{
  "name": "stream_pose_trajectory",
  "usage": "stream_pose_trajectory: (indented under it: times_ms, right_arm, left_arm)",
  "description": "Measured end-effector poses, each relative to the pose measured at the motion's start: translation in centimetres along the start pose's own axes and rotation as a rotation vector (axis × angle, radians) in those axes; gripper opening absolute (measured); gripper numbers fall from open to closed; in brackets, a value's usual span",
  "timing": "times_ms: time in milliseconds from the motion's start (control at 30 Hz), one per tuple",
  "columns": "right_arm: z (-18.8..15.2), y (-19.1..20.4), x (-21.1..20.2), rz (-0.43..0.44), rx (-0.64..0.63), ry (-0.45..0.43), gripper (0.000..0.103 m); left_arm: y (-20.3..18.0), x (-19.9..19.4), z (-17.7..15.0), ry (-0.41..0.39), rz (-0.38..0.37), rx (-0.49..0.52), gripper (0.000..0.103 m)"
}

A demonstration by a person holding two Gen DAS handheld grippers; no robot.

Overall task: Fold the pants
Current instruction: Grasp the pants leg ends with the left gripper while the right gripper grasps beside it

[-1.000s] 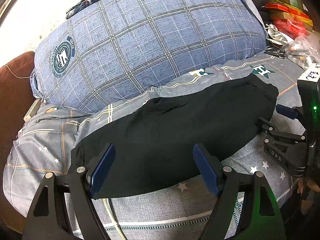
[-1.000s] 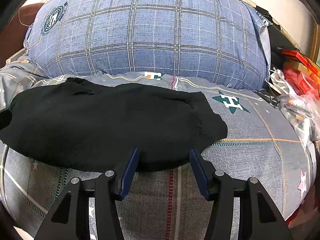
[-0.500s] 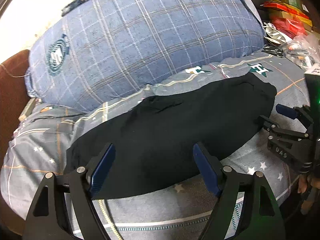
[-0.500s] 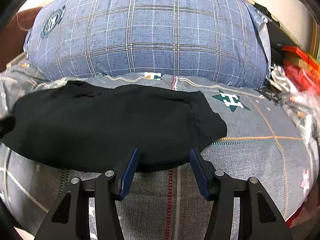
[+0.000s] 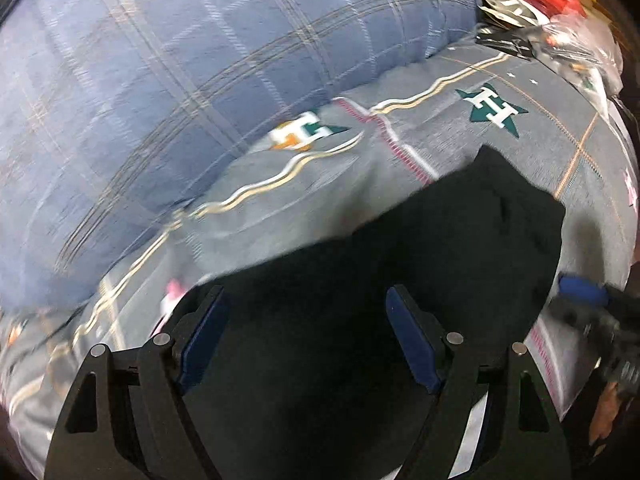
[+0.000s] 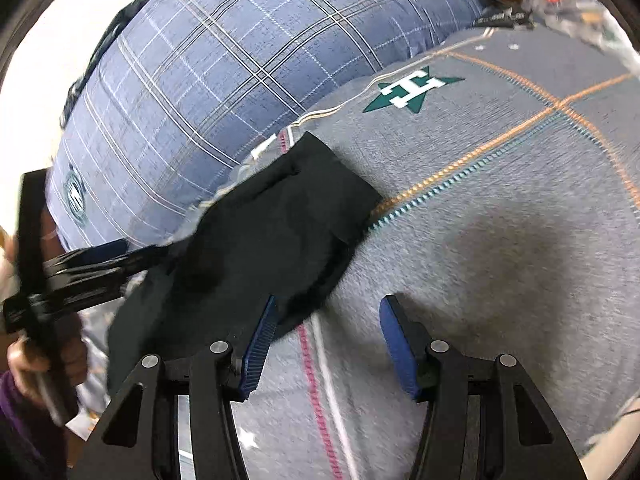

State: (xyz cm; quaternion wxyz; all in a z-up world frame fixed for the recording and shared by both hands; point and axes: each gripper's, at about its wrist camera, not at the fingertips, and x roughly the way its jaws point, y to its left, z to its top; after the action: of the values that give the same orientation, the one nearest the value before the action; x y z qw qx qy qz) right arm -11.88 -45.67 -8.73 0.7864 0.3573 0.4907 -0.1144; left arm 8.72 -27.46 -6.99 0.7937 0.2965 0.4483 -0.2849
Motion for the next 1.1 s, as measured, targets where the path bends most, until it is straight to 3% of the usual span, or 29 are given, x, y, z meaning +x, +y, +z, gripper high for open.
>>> stream_pose_trajectory:
  times_ms: [200, 300, 467, 500, 633, 667, 767, 900, 1100]
  right_arm:
    - [1.7, 0.1, 1.6, 0.042, 0.034, 0.008, 0.057]
    - [2.9, 0.3, 2.6, 0.046, 0.038, 0.014, 0.057]
    - [3.8, 0.5, 3.5, 0.037, 0.041, 0.005, 0.055]
    - [4.0, 0.5, 3.7, 0.032, 0.033, 0.001, 0.052]
    - [4.6, -0.2, 4.1, 0.018, 0.031, -0.015, 0.026]
    - [4.6, -0.5, 4.1, 0.031, 0.041, -0.014, 0.024]
    - [4.7, -0.8, 4.0, 0.056, 0.053, -0.02, 0.015]
    - [4.5, 0.6, 2.8, 0.068, -0.012, -0.071, 0.011]
    - [3.9, 4.5, 0.2, 0.097, -0.131, -0.147, 0.011]
  left_arm:
    - [-1.4, 2.8, 3.2, 0.036, -0.105, 0.094, 0.08]
    - [-1.9, 4.2, 4.3, 0.072, -0.19, 0.138, 0.08]
    - [-3.2, 6.1, 5.5, 0.094, -0.263, 0.197, 0.08]
    - [-3.5, 6.4, 5.8, 0.092, -0.291, 0.204, 0.08]
    - [-3.4, 7.3, 6.1, 0.08, -0.387, 0.182, 0.08]
    - [-3.2, 7.4, 6.0, 0.078, -0.411, 0.17, 0.078]
    - [-3.0, 7.2, 5.7, 0.065, -0.491, 0.143, 0.054]
    - [-3.6, 6.2, 5.3, 0.036, -0.517, 0.147, 0.025]
    - [-1.5, 3.6, 5.2, -0.054, -0.544, 0.079, 0.018]
